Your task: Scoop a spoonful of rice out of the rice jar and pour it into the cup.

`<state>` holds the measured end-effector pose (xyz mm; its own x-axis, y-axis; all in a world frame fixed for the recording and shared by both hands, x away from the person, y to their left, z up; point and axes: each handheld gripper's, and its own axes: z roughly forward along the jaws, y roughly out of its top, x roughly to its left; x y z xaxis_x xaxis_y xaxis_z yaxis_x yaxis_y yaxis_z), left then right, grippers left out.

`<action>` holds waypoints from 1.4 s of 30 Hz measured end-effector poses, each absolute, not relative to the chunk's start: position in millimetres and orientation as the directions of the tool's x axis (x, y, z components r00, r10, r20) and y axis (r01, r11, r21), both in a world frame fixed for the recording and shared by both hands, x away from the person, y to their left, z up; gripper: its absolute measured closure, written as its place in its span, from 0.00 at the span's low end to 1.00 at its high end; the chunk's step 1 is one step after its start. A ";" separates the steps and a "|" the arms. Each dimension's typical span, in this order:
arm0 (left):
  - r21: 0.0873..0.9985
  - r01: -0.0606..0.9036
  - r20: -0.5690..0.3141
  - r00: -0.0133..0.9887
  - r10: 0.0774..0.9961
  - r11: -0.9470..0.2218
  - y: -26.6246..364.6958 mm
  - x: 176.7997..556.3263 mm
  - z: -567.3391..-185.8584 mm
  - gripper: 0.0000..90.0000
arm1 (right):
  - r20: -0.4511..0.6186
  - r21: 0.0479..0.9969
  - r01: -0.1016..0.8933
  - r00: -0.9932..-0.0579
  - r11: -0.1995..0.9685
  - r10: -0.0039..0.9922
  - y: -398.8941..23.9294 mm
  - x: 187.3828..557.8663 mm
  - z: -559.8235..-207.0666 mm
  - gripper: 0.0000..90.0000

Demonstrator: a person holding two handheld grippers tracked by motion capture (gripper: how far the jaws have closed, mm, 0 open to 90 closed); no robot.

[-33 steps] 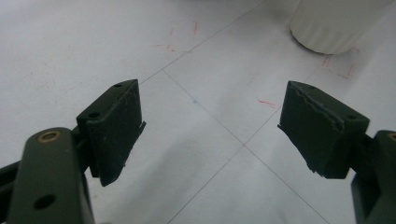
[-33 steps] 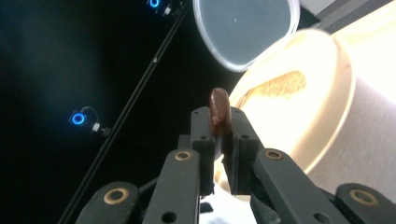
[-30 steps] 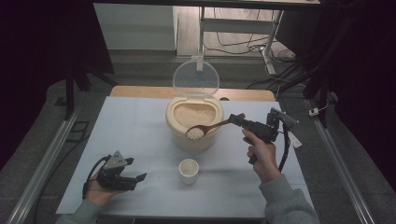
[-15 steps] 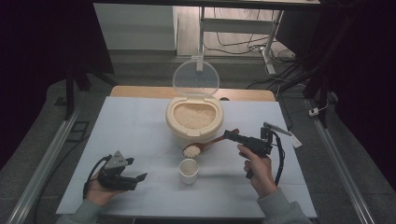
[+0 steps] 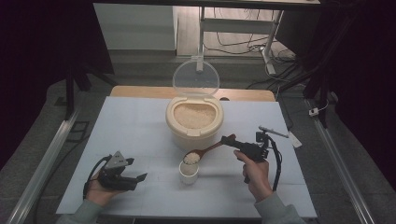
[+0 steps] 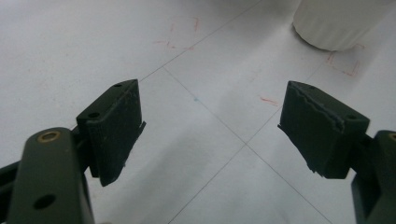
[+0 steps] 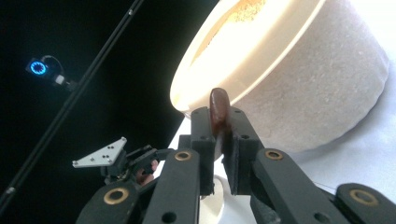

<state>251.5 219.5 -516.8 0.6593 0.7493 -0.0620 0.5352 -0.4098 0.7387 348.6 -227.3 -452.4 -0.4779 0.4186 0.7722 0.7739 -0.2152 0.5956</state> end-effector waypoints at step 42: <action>0.736 0.536 -0.058 0.658 0.751 -0.413 219.6 251.4 -517.4 0.23 | 0.442 0.880 0.471 -0.763 -0.063 0.472 -218.7 316.6 -434.0 0.92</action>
<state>251.4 219.6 -517.4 0.6583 0.7505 -0.0583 0.5361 -0.4130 0.7363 316.6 -218.7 -434.0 -0.7631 0.4717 0.4418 0.4706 -0.0629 0.8801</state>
